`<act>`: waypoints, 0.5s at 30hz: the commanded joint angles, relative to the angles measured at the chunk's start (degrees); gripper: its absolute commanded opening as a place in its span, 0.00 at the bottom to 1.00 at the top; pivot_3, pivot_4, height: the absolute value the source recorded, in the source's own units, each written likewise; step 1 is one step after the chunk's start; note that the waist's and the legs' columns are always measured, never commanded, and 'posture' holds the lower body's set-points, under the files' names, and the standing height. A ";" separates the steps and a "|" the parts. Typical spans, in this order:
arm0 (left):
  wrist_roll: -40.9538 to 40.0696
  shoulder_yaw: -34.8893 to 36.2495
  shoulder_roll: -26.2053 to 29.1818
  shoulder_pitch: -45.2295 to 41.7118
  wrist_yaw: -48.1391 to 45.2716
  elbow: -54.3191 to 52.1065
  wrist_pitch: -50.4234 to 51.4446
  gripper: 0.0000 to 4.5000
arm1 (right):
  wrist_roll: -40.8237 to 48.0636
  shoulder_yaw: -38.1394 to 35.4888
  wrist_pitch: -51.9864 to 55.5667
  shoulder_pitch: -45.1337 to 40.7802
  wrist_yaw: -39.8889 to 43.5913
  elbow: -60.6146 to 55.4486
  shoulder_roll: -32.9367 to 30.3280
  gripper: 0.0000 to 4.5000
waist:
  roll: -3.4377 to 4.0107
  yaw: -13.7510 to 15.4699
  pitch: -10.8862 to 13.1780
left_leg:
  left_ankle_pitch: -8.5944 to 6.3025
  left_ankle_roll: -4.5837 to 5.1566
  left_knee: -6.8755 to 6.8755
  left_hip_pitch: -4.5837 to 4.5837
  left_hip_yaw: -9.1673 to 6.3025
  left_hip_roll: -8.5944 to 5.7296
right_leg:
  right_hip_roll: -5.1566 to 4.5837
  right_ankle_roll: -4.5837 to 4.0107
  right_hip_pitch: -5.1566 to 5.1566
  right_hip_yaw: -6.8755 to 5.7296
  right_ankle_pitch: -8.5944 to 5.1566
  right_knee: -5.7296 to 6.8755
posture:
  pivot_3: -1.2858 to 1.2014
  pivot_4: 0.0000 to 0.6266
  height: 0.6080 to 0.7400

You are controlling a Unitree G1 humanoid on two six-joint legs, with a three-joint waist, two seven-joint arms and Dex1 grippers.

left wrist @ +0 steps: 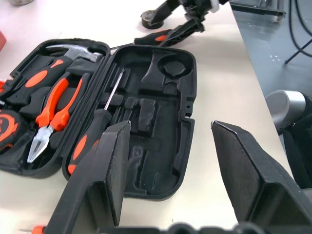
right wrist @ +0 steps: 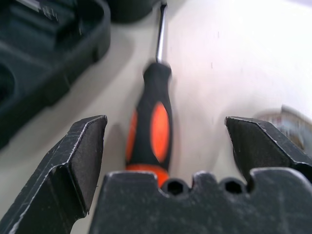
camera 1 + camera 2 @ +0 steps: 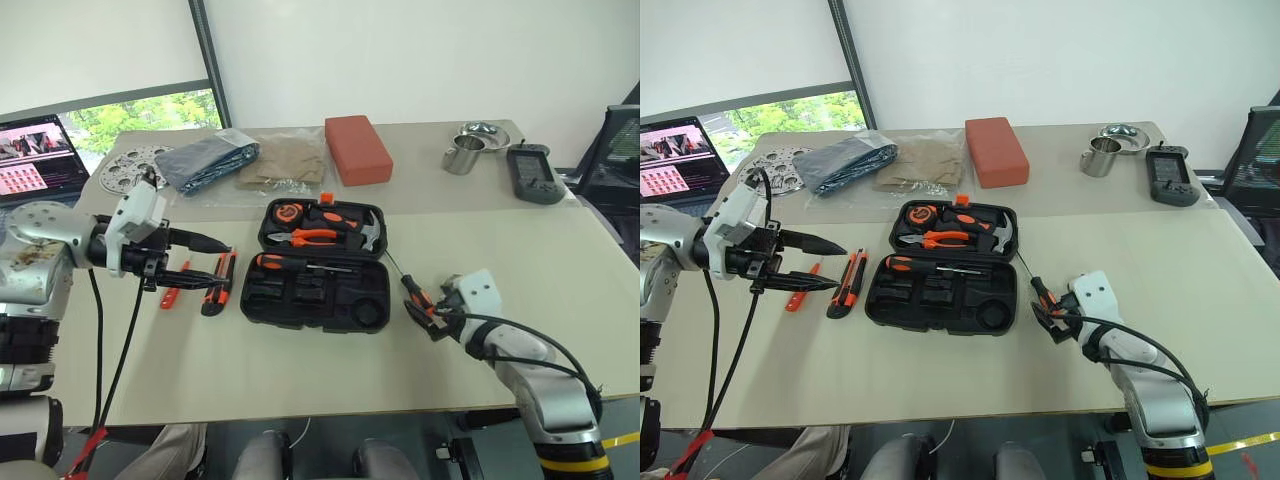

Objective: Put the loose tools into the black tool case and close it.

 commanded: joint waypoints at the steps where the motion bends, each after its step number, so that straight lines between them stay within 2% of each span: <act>1: -0.96 0.91 0.96 -0.34 -0.17 -1.82 0.34 0.63 | -0.68 0.01 0.02 -2.13 -1.06 1.55 0.98 1.00 | -0.01 0.04 0.00 | 0.00 0.00 0.00 0.00 0.00 0.00 | 0.00 0.00 0.01 0.00 0.00 0.00 | 0.52 0.24 1.00; 2: -0.95 0.94 0.90 -0.37 -0.17 -1.93 0.45 0.63 | -0.65 0.01 0.39 -2.79 -1.29 2.37 1.44 1.00 | -0.01 0.06 0.00 | 0.00 0.00 0.00 -0.01 0.00 0.00 | 0.00 0.00 0.00 0.00 0.00 -0.01 | 0.52 0.24 1.00; 5: -0.88 1.04 0.78 -0.41 -0.17 -2.09 0.56 0.64 | 0.01 -0.47 3.40 -3.84 -2.14 3.39 2.39 0.85 | -0.01 0.07 0.00 | 0.00 0.00 0.00 -0.01 0.00 0.00 | -0.01 0.00 0.00 0.01 0.00 0.00 | 0.52 0.24 1.00; 6: -0.87 1.07 0.74 -0.39 -0.14 -2.19 0.63 0.64 | 0.13 -0.56 4.02 -3.91 -2.13 3.39 2.39 0.75 | 0.00 0.08 0.00 | 0.00 0.00 0.01 0.00 0.00 0.00 | -0.01 0.00 0.00 0.01 0.00 0.02 | 0.52 0.24 1.00; 7: -0.88 1.10 0.69 -0.37 -0.09 -2.28 0.71 0.64 | 0.23 -0.71 4.38 -4.02 -2.10 3.28 2.39 0.70 | -0.01 0.08 0.00 | 0.00 0.00 0.00 0.00 0.00 0.00 | -0.01 -0.01 0.00 0.01 0.00 0.02 | 0.52 0.24 1.00; 8: -0.88 1.12 0.67 -0.36 -0.05 -2.33 0.75 0.64 | 0.28 -0.84 4.65 -4.11 -2.10 3.17 2.41 0.60 | -0.01 0.09 0.00 | 0.00 0.00 0.00 0.00 0.00 0.00 | -0.01 -0.01 0.00 0.01 0.00 0.02 | 0.52 0.24 1.00; 9: -0.87 1.22 0.62 -0.24 0.06 -2.30 0.74 0.64 | 0.32 -1.00 4.50 -4.27 -2.08 2.94 2.39 0.55 | -0.01 0.09 0.00 | 0.00 0.00 0.00 0.00 0.00 0.00 | -0.01 -0.01 0.00 0.00 0.00 0.02 | 0.52 0.24 1.00; 11: -0.87 1.41 0.59 0.05 0.22 -2.25 0.73 0.64 | 0.39 -1.45 4.55 -4.52 -2.32 2.48 2.41 0.39 | -0.01 0.08 0.00 | 0.00 0.00 0.00 0.00 0.00 0.00 | -0.01 -0.01 0.00 0.01 0.00 0.02 | 0.52 0.24 1.00; 12: -0.88 1.65 0.63 0.39 0.39 -2.16 0.73 0.64 | 0.36 -2.04 4.41 -4.82 -2.81 2.08 2.51 0.37 | 0.00 0.07 0.00 | 0.00 0.00 0.00 0.00 0.00 0.00 | -0.01 -0.01 0.00 0.01 0.00 0.02 | 0.52 0.24 1.00; 13: -0.89 1.87 0.70 0.69 0.54 -2.10 0.75 0.64 | 0.25 -2.58 4.13 -5.11 -3.37 1.77 2.66 0.25 | 0.00 0.06 0.00 | 0.00 0.00 0.00 0.00 0.00 0.00 | -0.01 -0.01 0.00 0.01 0.00 0.02 | 0.52 0.24 1.00; 15: -1.02 2.58 0.80 1.38 1.23 -2.02 0.91 0.64 | -0.67 -3.85 2.32 -5.80 -5.61 1.40 3.33 0.23 | 0.00 -0.01 0.00 | 0.00 0.00 0.00 0.00 0.00 0.00 | -0.01 -0.01 -0.01 0.01 0.00 0.02 | 0.52 0.24 1.00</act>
